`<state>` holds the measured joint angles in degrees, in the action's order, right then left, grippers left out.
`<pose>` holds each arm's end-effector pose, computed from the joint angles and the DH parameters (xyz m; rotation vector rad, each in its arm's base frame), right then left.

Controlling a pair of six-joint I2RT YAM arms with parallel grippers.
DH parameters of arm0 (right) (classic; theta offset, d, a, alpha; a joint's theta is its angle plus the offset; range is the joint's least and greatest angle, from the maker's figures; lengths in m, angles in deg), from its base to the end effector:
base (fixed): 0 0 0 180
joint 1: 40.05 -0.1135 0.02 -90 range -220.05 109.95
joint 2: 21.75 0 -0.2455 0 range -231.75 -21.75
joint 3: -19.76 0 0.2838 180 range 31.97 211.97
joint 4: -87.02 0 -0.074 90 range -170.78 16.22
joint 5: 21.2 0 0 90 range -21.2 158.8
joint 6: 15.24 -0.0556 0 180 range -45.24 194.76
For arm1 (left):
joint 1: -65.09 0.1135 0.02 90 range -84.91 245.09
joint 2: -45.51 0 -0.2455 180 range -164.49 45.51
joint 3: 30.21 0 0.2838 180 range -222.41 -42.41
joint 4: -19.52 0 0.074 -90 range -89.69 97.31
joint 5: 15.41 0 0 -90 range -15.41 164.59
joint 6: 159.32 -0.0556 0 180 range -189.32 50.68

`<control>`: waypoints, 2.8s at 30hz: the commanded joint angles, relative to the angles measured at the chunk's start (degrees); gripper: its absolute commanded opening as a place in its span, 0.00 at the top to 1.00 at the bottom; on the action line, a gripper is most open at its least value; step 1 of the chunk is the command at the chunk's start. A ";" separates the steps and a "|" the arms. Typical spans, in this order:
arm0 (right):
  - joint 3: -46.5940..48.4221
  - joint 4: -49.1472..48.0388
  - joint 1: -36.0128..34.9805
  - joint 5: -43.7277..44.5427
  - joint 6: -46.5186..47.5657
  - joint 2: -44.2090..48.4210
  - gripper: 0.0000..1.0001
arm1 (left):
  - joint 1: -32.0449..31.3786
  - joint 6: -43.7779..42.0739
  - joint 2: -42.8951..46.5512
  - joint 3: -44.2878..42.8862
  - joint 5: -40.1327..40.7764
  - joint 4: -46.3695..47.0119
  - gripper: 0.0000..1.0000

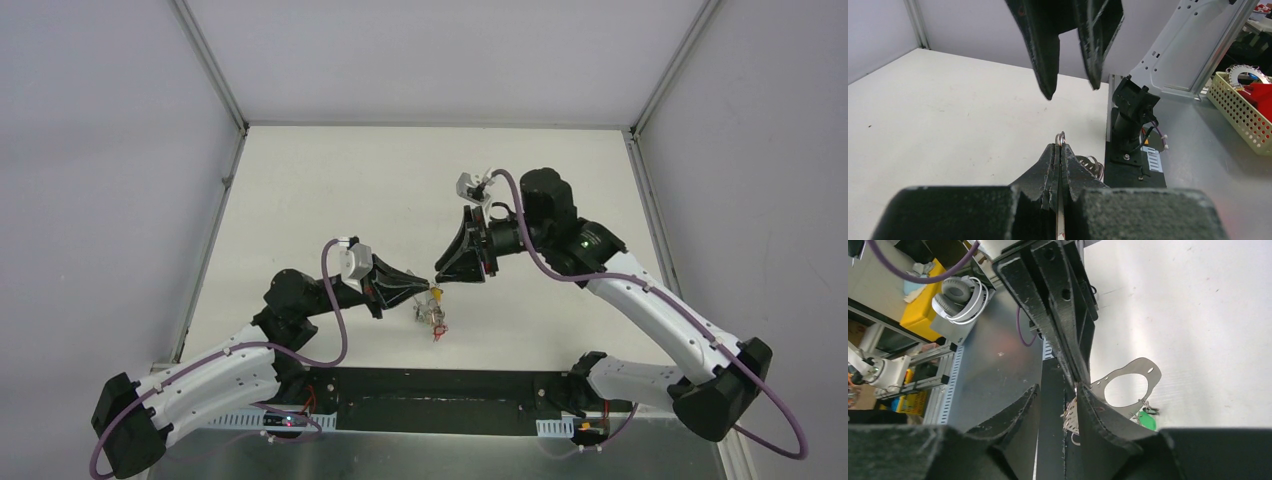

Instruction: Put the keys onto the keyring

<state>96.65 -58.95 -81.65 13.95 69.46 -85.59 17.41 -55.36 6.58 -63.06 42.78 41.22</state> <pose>0.1846 0.2247 0.3600 -1.2566 1.6208 1.4480 0.1318 -0.1883 0.2704 0.8850 1.1557 -1.2536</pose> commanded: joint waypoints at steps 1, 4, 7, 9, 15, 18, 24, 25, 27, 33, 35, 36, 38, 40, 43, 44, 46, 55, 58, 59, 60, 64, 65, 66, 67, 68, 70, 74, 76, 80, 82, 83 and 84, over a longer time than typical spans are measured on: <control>0.56 -4.22 -0.45 -2.62 -4.27 -2.88 0.66 | -0.48 0.59 0.00 -2.47 -0.62 4.76 1.00; -0.25 -4.21 -0.71 -2.89 -4.90 -3.62 0.69 | -0.44 0.72 -0.14 -2.57 -0.77 4.94 1.00; -1.38 -3.90 -1.07 -2.56 -4.92 -3.84 0.69 | -0.42 0.72 -0.22 -2.56 -0.79 5.02 1.00; -2.37 -3.89 -1.35 -2.39 -4.96 -3.76 0.69 | -0.48 0.72 -0.32 -2.56 -0.79 5.11 1.00; -4.20 -3.72 -2.11 -1.27 -4.73 -3.91 0.70 | -0.44 0.72 -0.27 -2.65 -0.88 5.13 1.00; -4.18 -3.88 -2.58 -0.94 -4.70 -4.41 0.82 | -0.46 0.72 -0.23 -2.71 -0.88 5.11 1.00; -3.43 -3.41 -3.04 0.03 -3.95 -4.12 1.00 | -0.47 0.66 0.06 -2.65 -0.95 4.66 1.00; -3.36 -3.06 -3.04 0.38 -3.57 -3.91 1.00 | -0.48 0.64 0.11 -2.65 -0.85 4.48 1.00; -2.94 -1.78 -3.04 1.02 -2.49 -3.49 1.00 | -0.45 0.56 0.46 -2.65 -0.72 4.04 1.00; 1.76 9.22 -3.12 3.68 4.20 -4.43 1.00 | -0.46 -0.76 1.97 -3.07 -0.27 -0.75 0.86; 4.16 14.19 -3.17 5.15 7.09 -5.55 1.00 | -0.47 -1.81 2.61 -4.04 -0.29 -4.80 0.75; 5.54 17.00 -3.35 6.10 8.37 -6.07 1.00 | -0.44 -2.34 2.69 -4.40 -0.27 -6.09 0.72; 8.32 22.39 -3.90 8.79 10.79 -7.84 1.00 | -0.48 -3.55 2.60 -6.21 -0.60 -11.25 0.68; 11.01 27.44 -4.83 11.55 12.94 -9.64 1.00 | -0.43 -4.99 1.83 -7.77 -2.36 -14.24 0.66; 14.63 33.66 -6.26 14.69 15.53 -12.15 1.00 | -0.47 -6.19 -0.13 -9.72 -3.73 -17.29 0.66; 15.60 35.24 -6.69 15.49 16.17 -12.78 1.00 | -0.48 -6.39 -0.95 -10.24 -4.03 -17.80 0.65; 17.39 37.53 -7.35 16.89 17.11 -13.61 1.00 | -0.48 -7.37 -2.29 -10.99 -5.57 -18.25 0.65; 19.89 37.96 -9.36 15.63 18.11 -13.91 1.00 | -0.49 -15.13 -6.98 -16.14 -12.32 -26.44 0.64; 19.53 37.35 -9.75 14.70 18.29 -13.85 1.00 | -0.57 -14.42 -8.65 -17.03 -14.13 -26.40 0.65; 19.52 37.37 -9.85 14.76 18.33 -13.94 1.00 | -0.57 -14.15 -9.10 -17.24 -14.36 -26.25 0.66; 19.56 37.41 -9.96 14.89 18.23 -14.07 1.00 | -0.65 -14.08 -9.51 -17.25 -14.58 -25.79 0.67; 19.69 37.31 -10.39 15.16 18.05 -14.09 1.00 | -0.90 -12.20 -10.47 -16.91 -15.15 -23.14 0.74; 19.69 37.20 -10.43 15.20 18.06 -14.00 1.00 | -0.96 -12.20 -10.57 -16.82 -15.12 -23.17 0.75; 19.70 37.07 -10.46 15.21 18.01 -13.89 1.00 | -0.96 -12.27 -10.67 -16.76 -15.24 -23.13 0.77; 19.69 36.98 -10.51 15.21 17.96 -13.79 1.00 | -0.93 -12.28 -10.86 -16.69 -15.29 -23.14 0.79; 19.69 36.78 -10.52 15.17 17.96 -13.71 1.00 | -0.98 -12.22 -11.01 -16.71 -15.36 -23.18 0.81; 19.69 36.61 -10.56 15.04 17.88 -13.64 1.00 | -1.07 -11.91 -11.43 -16.79 -15.38 -23.25 0.83; 19.45 36.16 -10.61 14.86 17.57 -13.76 1.00 | -1.42 -11.58 -12.17 -17.04 -15.21 -23.10 0.87; 19.51 36.09 -10.69 14.94 17.43 -13.82 1.00 | -1.60 -11.53 -12.57 -17.19 -15.21 -22.97 0.89; 19.43 35.75 -10.79 15.12 17.10 -13.77 1.00 | -1.85 -11.43 -13.11 -17.34 -14.67 -22.54 0.92; 19.34 35.53 -10.87 15.12 17.03 -13.77 1.00 | -1.94 -11.41 -13.18 -17.24 -14.14 -22.08 0.96; 19.24 35.41 -10.87 15.12 17.04 -13.77 1.00 | -1.92 -11.38 -13.19 -17.11 -13.91 -21.85 1.00; 19.15 35.39 -10.88 15.19 16.92 -13.77 1.00 | -1.96 -11.34 -13.20 -17.00 -13.89 -21.42 1.00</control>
<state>113.90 -20.48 -91.99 30.69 86.85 -100.28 16.27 -66.84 -6.39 -77.99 28.90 16.37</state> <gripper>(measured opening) 0.007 0.023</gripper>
